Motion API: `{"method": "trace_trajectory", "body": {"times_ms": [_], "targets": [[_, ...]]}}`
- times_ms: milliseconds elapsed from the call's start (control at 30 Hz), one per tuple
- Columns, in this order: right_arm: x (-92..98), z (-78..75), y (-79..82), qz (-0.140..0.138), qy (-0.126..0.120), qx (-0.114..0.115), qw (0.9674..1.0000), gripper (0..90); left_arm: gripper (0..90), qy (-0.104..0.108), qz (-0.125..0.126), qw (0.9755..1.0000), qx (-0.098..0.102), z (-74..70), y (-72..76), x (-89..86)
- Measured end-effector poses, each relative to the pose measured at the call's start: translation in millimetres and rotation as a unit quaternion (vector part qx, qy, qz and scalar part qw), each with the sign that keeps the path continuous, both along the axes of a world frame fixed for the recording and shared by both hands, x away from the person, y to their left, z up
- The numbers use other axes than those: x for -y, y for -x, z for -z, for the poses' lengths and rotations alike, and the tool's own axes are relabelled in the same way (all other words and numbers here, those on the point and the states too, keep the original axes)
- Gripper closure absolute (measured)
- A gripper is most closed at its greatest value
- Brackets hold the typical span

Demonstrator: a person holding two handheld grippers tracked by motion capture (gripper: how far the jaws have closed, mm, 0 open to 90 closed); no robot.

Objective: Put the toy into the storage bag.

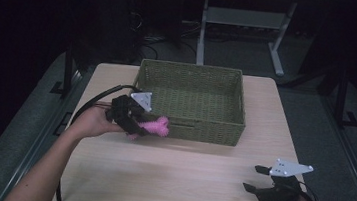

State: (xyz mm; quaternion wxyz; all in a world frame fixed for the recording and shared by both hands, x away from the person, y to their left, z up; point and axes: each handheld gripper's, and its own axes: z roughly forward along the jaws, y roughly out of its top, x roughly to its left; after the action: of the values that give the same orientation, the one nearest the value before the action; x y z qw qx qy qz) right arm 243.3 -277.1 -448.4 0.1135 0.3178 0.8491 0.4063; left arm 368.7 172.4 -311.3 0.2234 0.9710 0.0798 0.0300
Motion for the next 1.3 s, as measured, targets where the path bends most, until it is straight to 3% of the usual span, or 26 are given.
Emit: {"method": "trace_trajectory", "body": {"times_ms": [333, 1300], "targets": [[-0.2, 0.3, -0.6, 0.0, -0.002, 0.0, 1.0, 23.5, 58.9, 0.0, 0.0, 1.0, -0.003, -11.9, -20.7, 3.9], [3.6, 0.4, -0.4, 0.0, -0.008, 0.001, 1.0, 23.5, 58.9, 0.006, -0.004, 0.9999, -0.012, -18.1, -81.7, 18.2]]}}
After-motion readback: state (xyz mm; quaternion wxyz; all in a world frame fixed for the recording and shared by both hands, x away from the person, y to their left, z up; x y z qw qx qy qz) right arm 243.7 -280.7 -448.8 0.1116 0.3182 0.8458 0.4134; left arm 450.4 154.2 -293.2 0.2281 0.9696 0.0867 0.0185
